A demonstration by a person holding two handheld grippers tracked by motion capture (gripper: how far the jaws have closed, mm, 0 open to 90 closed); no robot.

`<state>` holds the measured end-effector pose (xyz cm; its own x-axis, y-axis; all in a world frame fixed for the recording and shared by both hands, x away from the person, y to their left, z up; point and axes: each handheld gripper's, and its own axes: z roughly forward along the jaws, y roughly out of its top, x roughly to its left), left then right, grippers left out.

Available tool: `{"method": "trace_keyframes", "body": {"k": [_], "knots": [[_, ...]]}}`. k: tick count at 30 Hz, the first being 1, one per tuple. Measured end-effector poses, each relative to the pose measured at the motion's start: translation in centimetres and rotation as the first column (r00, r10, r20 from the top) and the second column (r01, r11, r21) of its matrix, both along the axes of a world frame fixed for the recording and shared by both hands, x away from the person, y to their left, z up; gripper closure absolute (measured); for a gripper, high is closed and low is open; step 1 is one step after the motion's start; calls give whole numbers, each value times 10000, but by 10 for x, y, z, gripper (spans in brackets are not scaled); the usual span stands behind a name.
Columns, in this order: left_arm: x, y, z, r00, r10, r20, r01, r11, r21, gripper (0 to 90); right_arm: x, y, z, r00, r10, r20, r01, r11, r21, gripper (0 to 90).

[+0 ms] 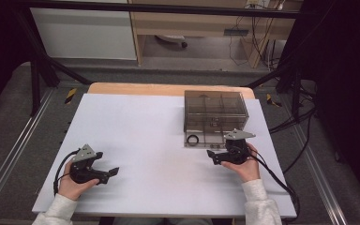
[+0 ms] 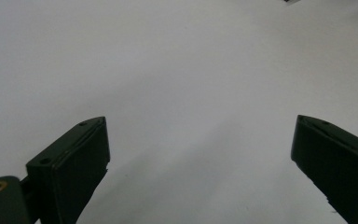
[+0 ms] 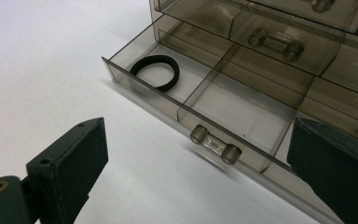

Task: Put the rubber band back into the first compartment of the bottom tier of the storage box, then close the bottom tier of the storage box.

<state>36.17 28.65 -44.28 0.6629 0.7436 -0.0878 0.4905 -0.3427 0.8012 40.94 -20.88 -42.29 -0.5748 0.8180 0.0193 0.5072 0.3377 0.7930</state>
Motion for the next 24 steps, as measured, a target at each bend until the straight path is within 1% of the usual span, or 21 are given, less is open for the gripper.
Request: {"method": "trace_keyframes", "body": {"k": [7, 10, 18, 20, 22, 23, 24], "knots": [[0, -1, 0, 10000, -10, -2, 10, 10000, 10, 41, -3, -7, -2, 9999, -76, 66, 74, 9997, 212, 61], [0, 0, 0, 10000, -1, 2, 1, 10000, 17, 42, -3, -9, -2, 9999, -91, 139, 88, 9998, 189, 70], [0, -1, 0, 10000, -12, 5, 12, 10000, 9, 41, -5, -10, -3, 10000, 12, 95, -14, 9999, 167, 89], [0, -1, 0, 10000, -13, -4, 13, 10000, 8, 42, -6, -11, -4, 9999, 89, 106, -90, 9999, 77, 95], [0, -1, 0, 10000, -12, -15, 12, 10000, 13, 42, -6, -13, -4, 9998, 62, 204, -62, 10000, 38, 130], [0, -1, 0, 10000, -8, -14, 8, 10000, 9, 42, -6, -13, -4, 9998, 62, 204, -62, 10000, 38, 130], [0, -1, 0, 10000, -8, -15, 8, 10000, 8, 42, -6, -15, -5, 9997, 136, 207, -138, 9999, 80, 150]]}}
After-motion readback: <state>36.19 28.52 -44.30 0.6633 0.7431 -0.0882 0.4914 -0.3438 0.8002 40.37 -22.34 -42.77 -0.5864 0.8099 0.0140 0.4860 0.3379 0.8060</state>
